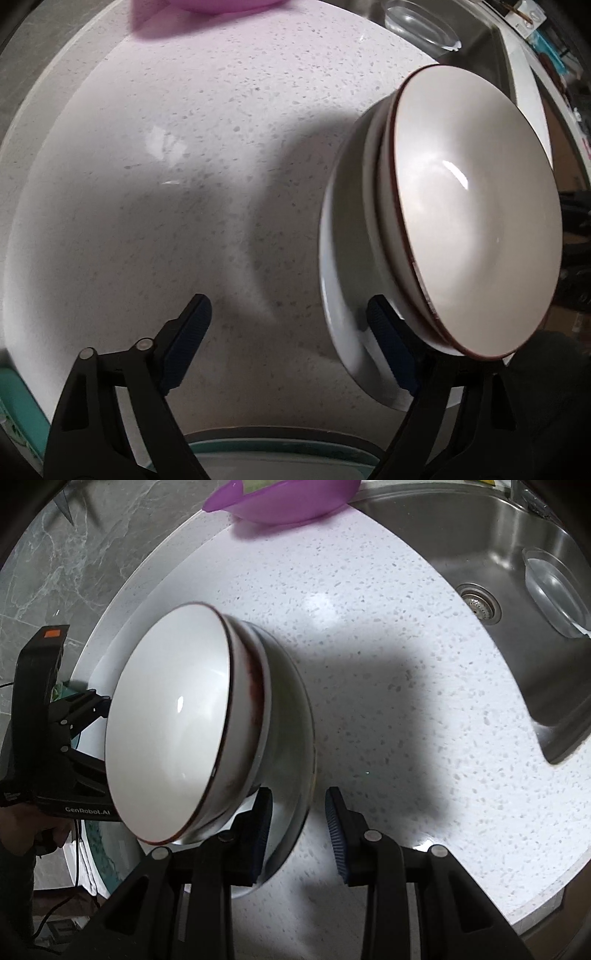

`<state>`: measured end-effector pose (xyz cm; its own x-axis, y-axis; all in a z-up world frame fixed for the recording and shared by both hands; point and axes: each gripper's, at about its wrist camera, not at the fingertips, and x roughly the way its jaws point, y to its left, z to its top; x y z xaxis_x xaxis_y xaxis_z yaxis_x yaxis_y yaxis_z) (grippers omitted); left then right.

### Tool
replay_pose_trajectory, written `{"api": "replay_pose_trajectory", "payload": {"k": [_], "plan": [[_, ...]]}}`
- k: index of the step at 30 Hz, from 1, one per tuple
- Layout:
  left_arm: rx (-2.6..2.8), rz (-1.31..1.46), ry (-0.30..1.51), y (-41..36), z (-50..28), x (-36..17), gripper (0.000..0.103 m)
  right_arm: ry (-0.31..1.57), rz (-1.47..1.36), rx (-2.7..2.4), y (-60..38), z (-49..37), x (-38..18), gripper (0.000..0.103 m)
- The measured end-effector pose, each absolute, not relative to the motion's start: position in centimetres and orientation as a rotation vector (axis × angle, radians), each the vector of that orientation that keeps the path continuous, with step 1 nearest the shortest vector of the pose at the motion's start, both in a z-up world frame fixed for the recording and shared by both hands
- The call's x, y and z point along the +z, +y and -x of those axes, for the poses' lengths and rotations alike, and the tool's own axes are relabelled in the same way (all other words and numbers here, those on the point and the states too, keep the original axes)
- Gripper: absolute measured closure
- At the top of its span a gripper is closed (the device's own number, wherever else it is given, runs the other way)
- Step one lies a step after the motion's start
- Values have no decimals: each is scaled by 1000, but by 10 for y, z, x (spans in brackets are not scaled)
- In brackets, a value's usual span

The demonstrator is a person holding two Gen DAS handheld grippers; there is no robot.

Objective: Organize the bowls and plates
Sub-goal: 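Grip the plate-and-bowl stack rim with the left tool while the right tool grips it too, then carry the stack with both tools and lower it onto the teal floral plate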

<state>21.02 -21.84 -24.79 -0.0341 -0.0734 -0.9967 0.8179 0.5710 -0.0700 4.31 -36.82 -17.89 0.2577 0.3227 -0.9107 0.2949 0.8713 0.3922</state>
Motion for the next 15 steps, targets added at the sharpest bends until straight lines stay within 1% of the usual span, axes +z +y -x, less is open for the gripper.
{"api": "replay_pose_trajectory", "payload": {"k": [1, 2, 9, 10, 11, 12, 13, 14, 15], "plan": [[-817, -677, 1430, -220, -211, -247, 22, 1325, -559, 18, -367, -43, -180, 71], [-831, -663, 1431, -220, -213, -245, 28, 1321, -560, 21, -365, -44, -180, 71], [-840, -611, 1419, -229, -230, -239, 32, 1299, -548, -23, -363, -52, -180, 71], [-847, -596, 1411, -232, -227, -237, 41, 1296, -546, -26, -364, -53, -180, 71], [-859, -572, 1409, -233, -225, -237, 54, 1290, -545, -29, -364, -55, -180, 71], [-871, -549, 1412, -234, -226, -236, 60, 1286, -549, -32, -367, -52, -179, 71], [-876, -542, 1406, -235, -226, -235, 67, 1279, -549, -33, -368, -52, -179, 71], [-882, -535, 1403, -237, -225, -233, 78, 1276, -541, -36, -368, -53, -179, 74], [-889, -525, 1408, -240, -225, -231, 83, 1275, -533, -40, -368, -55, -180, 78]]}}
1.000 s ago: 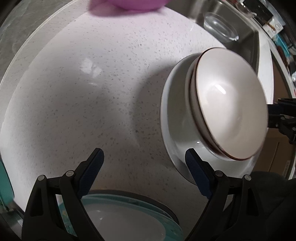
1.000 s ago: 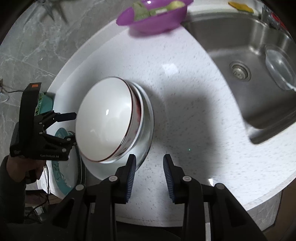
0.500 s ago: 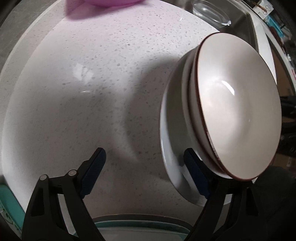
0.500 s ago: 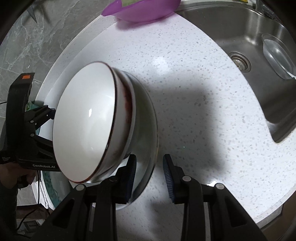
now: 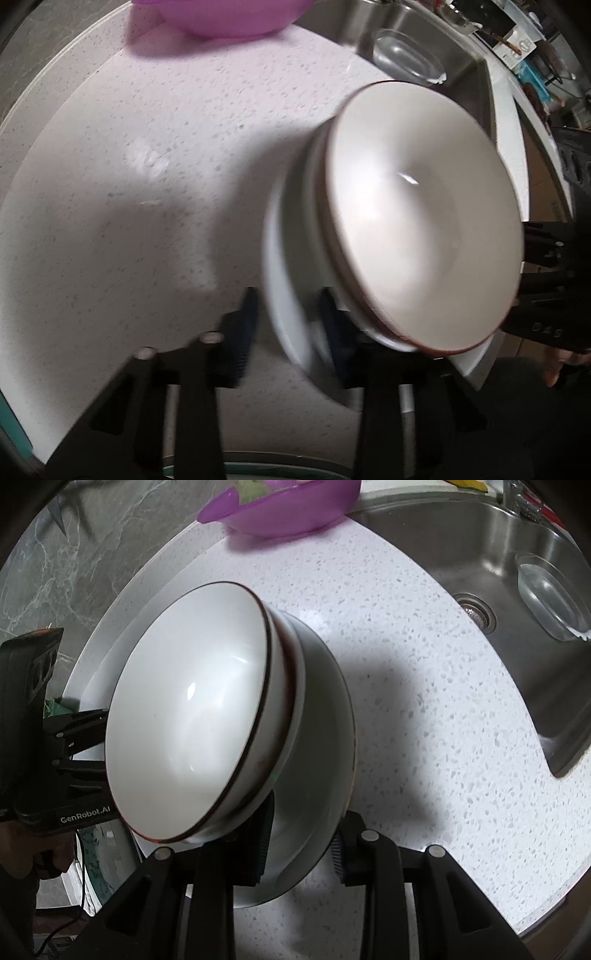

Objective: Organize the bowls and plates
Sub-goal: 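Carry the stack with both tools and lower it onto the teal floral plate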

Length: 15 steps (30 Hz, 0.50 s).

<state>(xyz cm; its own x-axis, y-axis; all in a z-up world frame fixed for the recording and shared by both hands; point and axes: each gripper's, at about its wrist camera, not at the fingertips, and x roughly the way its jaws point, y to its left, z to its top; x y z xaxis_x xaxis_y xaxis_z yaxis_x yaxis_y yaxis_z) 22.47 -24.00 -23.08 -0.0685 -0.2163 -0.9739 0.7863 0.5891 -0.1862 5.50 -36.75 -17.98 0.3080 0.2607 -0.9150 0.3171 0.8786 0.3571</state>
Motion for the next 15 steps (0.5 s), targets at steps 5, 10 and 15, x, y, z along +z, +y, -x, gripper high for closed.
{"api": "replay_pose_trajectory", "payload": {"k": [5, 10, 15], "plan": [[-877, -502, 1418, -249, -220, -230, 90, 1268, -559, -30, -376, -58, -180, 80], [-861, -502, 1401, -247, -210, -226, 91, 1268, -547, -34, -378, -57, -180, 82], [-833, -492, 1394, -237, -194, -222, 91, 1284, -535, -17, -374, -60, -179, 82]]}}
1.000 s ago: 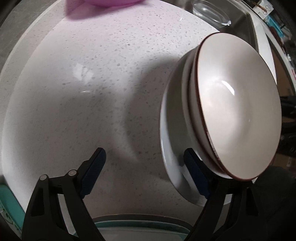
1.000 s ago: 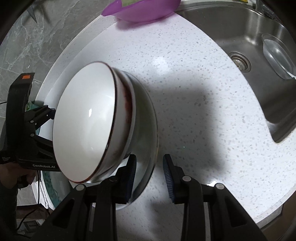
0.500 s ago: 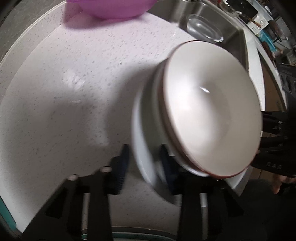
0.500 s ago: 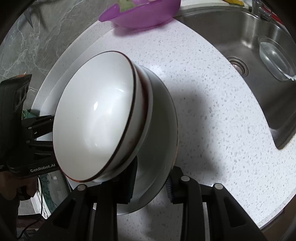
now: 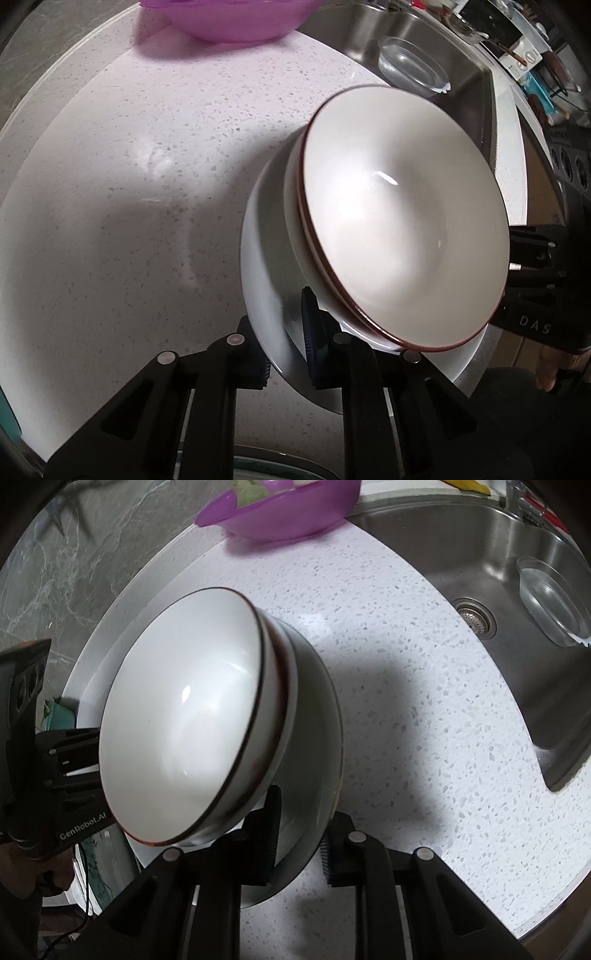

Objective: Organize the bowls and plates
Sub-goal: 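Carry the stack with both tools and lower it onto the teal floral plate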

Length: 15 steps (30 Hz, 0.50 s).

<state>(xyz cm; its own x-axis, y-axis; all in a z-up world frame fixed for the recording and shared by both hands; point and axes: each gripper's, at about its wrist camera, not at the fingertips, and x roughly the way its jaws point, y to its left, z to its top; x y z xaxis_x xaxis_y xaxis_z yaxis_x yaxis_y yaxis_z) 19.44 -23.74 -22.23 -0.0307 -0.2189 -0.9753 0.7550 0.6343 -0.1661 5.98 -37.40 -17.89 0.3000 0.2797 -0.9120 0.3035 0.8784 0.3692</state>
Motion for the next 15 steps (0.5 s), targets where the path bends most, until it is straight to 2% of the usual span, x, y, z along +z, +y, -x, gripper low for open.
{"api": "replay_pose_trajectory", "payload": {"k": [6, 15], "plan": [[-795, -469, 1374, -226, -187, -212, 91, 1281, -506, 16, -364, -62, -171, 82], [-702, -380, 1339, -181, -177, -168, 91, 1255, -422, 114, -338, -75, -139, 82]]}}
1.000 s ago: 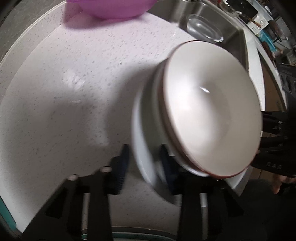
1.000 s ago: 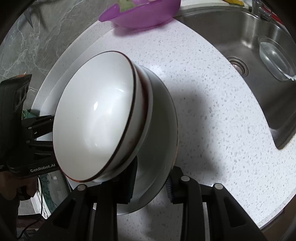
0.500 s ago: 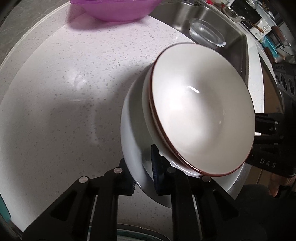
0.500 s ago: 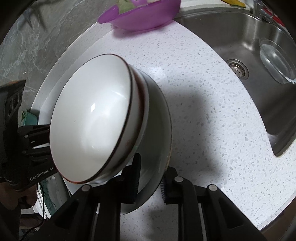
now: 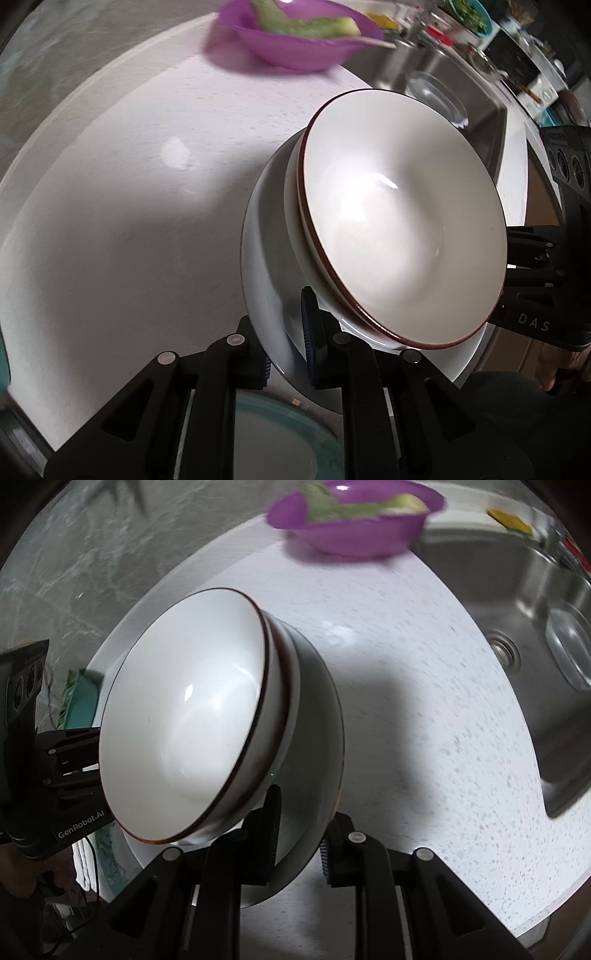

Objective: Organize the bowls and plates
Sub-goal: 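Carry the stack with both tools and lower it onto the teal floral plate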

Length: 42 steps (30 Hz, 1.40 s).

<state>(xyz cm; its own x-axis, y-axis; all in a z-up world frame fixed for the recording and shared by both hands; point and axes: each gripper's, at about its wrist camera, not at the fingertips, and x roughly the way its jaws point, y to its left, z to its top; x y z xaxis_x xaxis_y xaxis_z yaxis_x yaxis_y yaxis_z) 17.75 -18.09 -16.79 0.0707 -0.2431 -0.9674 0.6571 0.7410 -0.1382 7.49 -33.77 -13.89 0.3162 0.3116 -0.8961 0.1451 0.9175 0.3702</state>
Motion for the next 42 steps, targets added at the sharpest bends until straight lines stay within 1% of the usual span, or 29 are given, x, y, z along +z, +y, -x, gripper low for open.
{"api": "replay_pose_trajectory", "payload": {"k": [9, 22, 27, 33, 42], "plan": [[-571, -287, 1311, -115, -165, -132, 91, 1248, -321, 246, -290, -92, -112, 82], [-378, -133, 1304, 8, -122, -105, 91, 1268, -161, 462, -203, -105, -90, 81], [-319, -81, 1315, 48, -99, -104, 90, 1289, -112, 530, -174, -105, -92, 81], [-273, -26, 1347, 81, -74, -119, 90, 1335, -73, 582, -149, -102, -105, 81], [-241, -9, 1383, 91, -52, -143, 90, 1396, -46, 605, -131, -96, -131, 81]]}}
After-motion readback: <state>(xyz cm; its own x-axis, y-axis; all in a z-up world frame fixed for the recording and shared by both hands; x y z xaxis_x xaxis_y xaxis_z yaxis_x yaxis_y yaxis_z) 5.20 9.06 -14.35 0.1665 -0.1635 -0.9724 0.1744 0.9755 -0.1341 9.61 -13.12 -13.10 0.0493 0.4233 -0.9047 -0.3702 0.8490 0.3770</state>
